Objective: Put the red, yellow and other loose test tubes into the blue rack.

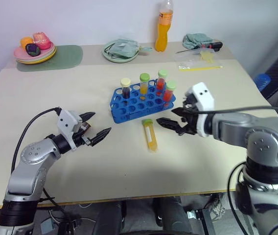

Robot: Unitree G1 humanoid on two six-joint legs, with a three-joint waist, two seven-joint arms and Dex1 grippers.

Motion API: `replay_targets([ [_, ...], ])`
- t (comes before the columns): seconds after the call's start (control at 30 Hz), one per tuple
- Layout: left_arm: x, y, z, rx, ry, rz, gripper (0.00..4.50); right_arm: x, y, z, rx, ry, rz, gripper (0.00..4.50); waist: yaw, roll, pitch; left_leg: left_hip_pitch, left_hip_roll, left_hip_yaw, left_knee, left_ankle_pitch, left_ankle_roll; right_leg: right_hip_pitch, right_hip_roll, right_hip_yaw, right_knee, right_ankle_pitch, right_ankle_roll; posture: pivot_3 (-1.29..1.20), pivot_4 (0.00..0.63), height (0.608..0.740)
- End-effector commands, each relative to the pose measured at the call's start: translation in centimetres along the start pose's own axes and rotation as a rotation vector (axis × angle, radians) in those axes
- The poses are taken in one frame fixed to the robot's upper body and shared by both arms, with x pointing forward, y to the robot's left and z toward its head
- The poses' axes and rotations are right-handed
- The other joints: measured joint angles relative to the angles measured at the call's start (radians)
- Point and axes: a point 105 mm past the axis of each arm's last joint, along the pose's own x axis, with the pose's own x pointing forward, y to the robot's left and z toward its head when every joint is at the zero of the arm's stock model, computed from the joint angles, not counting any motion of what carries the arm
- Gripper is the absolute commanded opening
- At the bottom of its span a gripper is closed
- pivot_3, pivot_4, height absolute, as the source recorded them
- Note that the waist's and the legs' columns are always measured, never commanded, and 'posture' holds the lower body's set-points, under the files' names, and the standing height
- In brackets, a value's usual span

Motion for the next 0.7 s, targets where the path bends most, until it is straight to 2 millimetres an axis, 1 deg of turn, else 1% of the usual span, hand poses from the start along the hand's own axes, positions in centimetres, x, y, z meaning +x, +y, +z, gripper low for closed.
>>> replay_targets([
  [0.03, -0.3, 0.7, -0.5, 0.069, 0.034, -0.017, 4.50, 1.8, 0.9, 0.5, 0.071, 0.072, 0.024, 4.21, -0.001, 0.000, 0.000, 0.000, -0.001, 0.000, 0.000, 0.000, 0.000, 0.000, -0.001, 0.000, 0.000, 0.000, 0.000, 0.00, 0.150, 0.740],
  [0.1, -0.6, 1.0, -0.8, 0.078, 0.043, -0.015, 4.50, 3.4, 1.3, 0.6, 0.137, 0.130, 0.001, 4.21, -0.005, 0.000, 0.000, -0.002, -0.001, 0.002, 0.000, 0.000, 0.000, -0.001, -0.002, 0.001, -0.001, 0.000, 0.000, 0.00, 0.150, 0.740],
  [0.13, -0.6, 1.0, -0.9, 0.081, 0.042, -0.014, 4.50, 3.7, 1.6, 0.7, 0.159, 0.146, -0.005, 4.21, -0.006, 0.000, 0.000, -0.002, -0.002, 0.002, 0.000, 0.000, 0.000, -0.001, -0.002, 0.001, -0.001, 0.000, 0.000, 0.00, 0.150, 0.740],
  [0.17, -0.7, 0.9, -0.8, 0.080, 0.037, -0.015, 4.50, 4.2, 1.3, 0.3, 0.207, 0.172, -0.072, 4.21, -0.006, 0.000, 0.000, -0.002, -0.002, 0.002, 0.000, 0.000, 0.000, -0.002, -0.002, 0.001, -0.001, 0.000, 0.000, 0.00, 0.150, 0.740],
  [0.27, -0.8, 0.1, -0.8, 0.070, 0.026, -0.017, 4.50, 4.7, 0.9, -0.4, 0.294, 0.240, -0.217, 4.21, -0.004, 0.000, 0.000, -0.003, -0.002, 0.001, -0.001, 0.000, 0.000, -0.002, -0.004, 0.000, -0.001, 0.000, 0.000, 0.00, 0.150, 0.740],
  [0.37, -0.8, -0.7, -0.8, 0.052, 0.017, -0.021, 4.50, 5.0, 0.8, -0.7, 0.322, 0.264, -0.292, 4.21, -0.007, 0.000, 0.000, -0.004, -0.002, 0.002, -0.001, 0.000, 0.000, -0.002, -0.004, 0.001, -0.003, 0.000, 0.000, 0.00, 0.150, 0.740],
  [0.47, -0.8, -1.8, -0.5, 0.028, 0.002, -0.044, 4.50, 4.9, -0.3, -1.7, 0.321, 0.309, -0.401, 4.21, -0.006, 0.000, 0.000, -0.004, -0.002, 0.001, -0.001, 0.000, 0.000, -0.002, -0.003, 0.001, -0.002, 0.001, 0.001, 0.00, 0.150, 0.740],
  [0.53, -0.9, -2.3, -0.5, 0.019, 0.002, -0.057, 4.50, 4.8, -0.7, -2.0, 0.315, 0.325, -0.440, 4.21, -0.006, 0.000, 0.000, -0.004, -0.002, 0.001, 0.000, 0.000, 0.000, -0.002, -0.002, 0.001, -0.002, 0.001, 0.001, 0.00, 0.150, 0.740],
  [0.7, -1.0, -2.8, -0.6, 0.008, 0.007, -0.069, 4.50, 4.9, -0.9, -2.2, 0.278, 0.354, -0.441, 4.21, -0.007, 0.000, 0.000, -0.004, -0.001, 0.001, 0.000, 0.000, 0.000, -0.002, -0.001, 0.001, -0.002, 0.001, 0.001, 0.00, 0.150, 0.740],
])
